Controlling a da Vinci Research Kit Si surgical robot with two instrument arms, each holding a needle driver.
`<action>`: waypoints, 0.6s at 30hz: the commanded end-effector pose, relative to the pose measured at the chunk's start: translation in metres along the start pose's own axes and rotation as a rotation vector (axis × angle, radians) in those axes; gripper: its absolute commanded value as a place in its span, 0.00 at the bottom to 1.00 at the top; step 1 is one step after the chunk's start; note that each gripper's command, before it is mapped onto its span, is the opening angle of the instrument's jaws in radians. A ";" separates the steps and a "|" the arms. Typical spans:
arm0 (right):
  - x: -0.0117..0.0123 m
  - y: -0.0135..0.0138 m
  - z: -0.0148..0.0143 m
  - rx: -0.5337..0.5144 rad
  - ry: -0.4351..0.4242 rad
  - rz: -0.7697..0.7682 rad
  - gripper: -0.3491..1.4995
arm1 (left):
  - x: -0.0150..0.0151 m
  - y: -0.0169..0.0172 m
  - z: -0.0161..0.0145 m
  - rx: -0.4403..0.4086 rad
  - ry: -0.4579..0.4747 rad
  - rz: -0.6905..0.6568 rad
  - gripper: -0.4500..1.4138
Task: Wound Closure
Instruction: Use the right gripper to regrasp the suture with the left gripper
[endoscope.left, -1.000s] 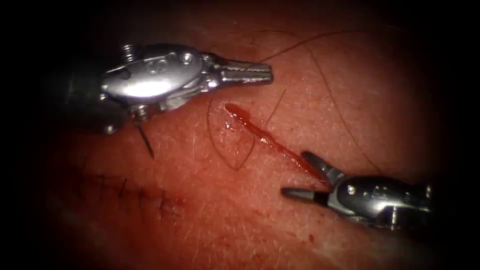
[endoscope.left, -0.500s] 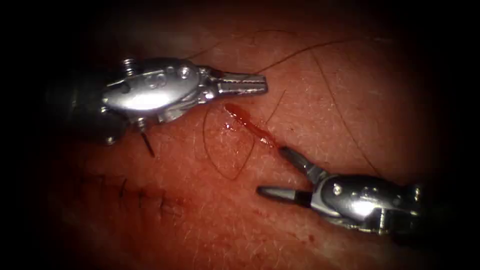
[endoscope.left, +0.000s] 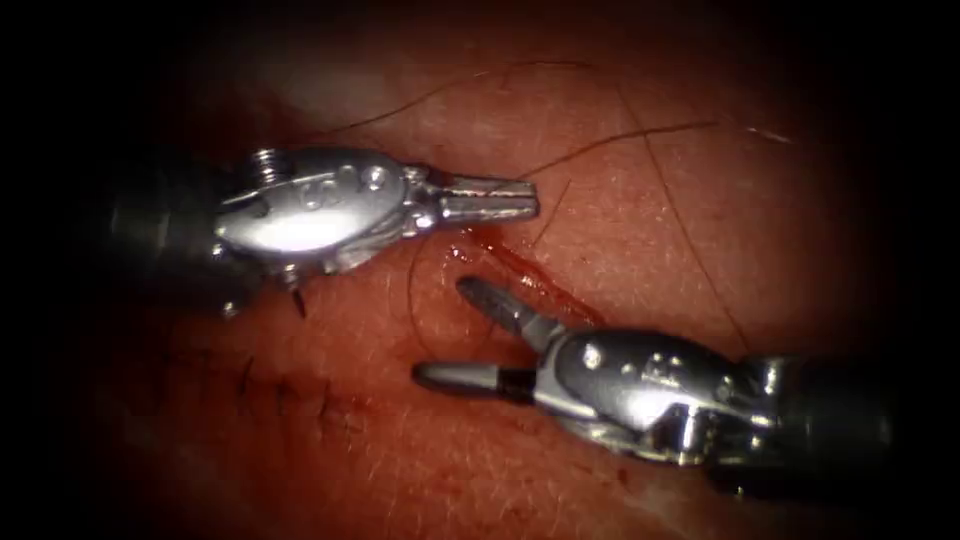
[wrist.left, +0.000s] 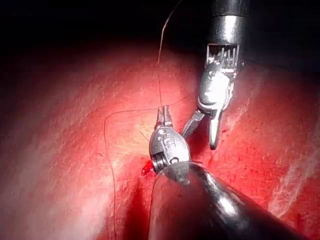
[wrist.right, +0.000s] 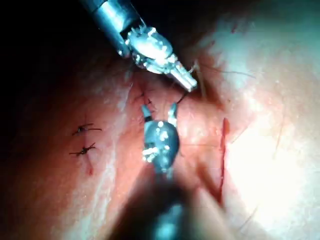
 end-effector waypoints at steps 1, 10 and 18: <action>-0.0006 -0.0003 0.0006 0.001 -0.001 0.001 0.75 | -0.0011 0.0000 0.0006 0.001 0.000 0.001 0.00; -0.0007 -0.0001 0.0031 -0.025 0.007 0.006 0.74 | -0.0014 0.0004 0.0007 -0.009 0.007 -0.013 0.00; -0.0006 0.0011 0.0045 -0.044 0.024 0.027 0.18 | -0.0013 0.0005 0.0007 -0.007 0.013 -0.019 0.00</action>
